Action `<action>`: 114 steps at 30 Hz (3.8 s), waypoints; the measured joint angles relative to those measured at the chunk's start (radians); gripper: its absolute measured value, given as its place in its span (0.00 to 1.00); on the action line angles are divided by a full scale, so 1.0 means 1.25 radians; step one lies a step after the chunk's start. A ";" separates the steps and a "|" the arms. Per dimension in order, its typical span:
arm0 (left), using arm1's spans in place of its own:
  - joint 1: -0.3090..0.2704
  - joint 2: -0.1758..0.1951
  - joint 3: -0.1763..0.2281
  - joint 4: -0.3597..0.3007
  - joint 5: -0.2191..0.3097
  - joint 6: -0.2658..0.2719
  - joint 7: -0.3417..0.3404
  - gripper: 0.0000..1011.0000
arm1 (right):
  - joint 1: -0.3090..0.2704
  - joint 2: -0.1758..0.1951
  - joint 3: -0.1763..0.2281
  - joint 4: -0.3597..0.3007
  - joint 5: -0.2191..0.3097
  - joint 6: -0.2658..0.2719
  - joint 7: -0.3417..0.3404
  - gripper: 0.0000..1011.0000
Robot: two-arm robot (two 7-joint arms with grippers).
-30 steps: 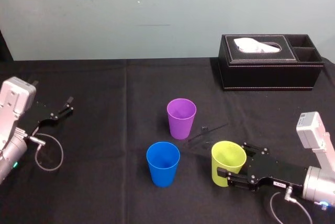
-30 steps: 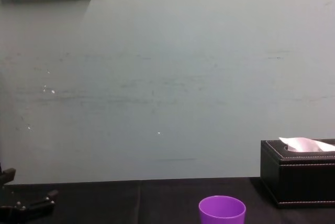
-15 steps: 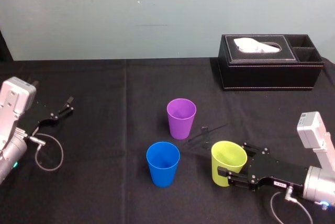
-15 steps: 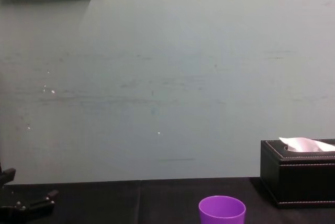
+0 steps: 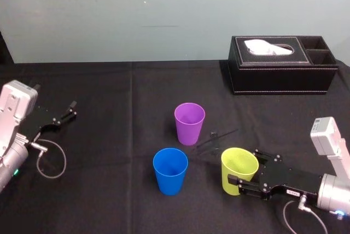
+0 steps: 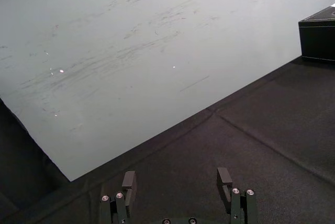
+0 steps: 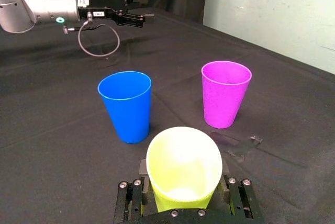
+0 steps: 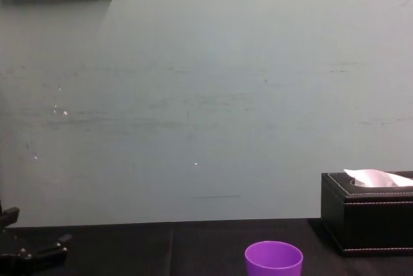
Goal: Stack the three plastic cups sequentially using one hand.
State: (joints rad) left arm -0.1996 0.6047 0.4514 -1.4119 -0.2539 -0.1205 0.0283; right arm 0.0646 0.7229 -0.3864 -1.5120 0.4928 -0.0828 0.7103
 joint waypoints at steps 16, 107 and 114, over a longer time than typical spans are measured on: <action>0.000 0.000 0.000 0.000 0.000 0.000 0.000 1.00 | -0.051 0.086 0.052 -0.143 0.037 0.032 -0.013 0.73; 0.000 0.000 0.000 0.000 0.000 0.000 0.000 1.00 | 0.405 -0.096 -0.181 0.110 0.026 0.202 0.001 0.73; 0.000 0.000 0.000 0.000 0.000 0.000 0.000 1.00 | 0.408 -0.104 -0.184 0.117 0.017 0.201 0.001 0.73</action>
State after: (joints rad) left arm -0.1995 0.6047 0.4514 -1.4119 -0.2539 -0.1205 0.0283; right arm 0.5752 0.5935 -0.6165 -1.3663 0.5135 0.1680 0.7113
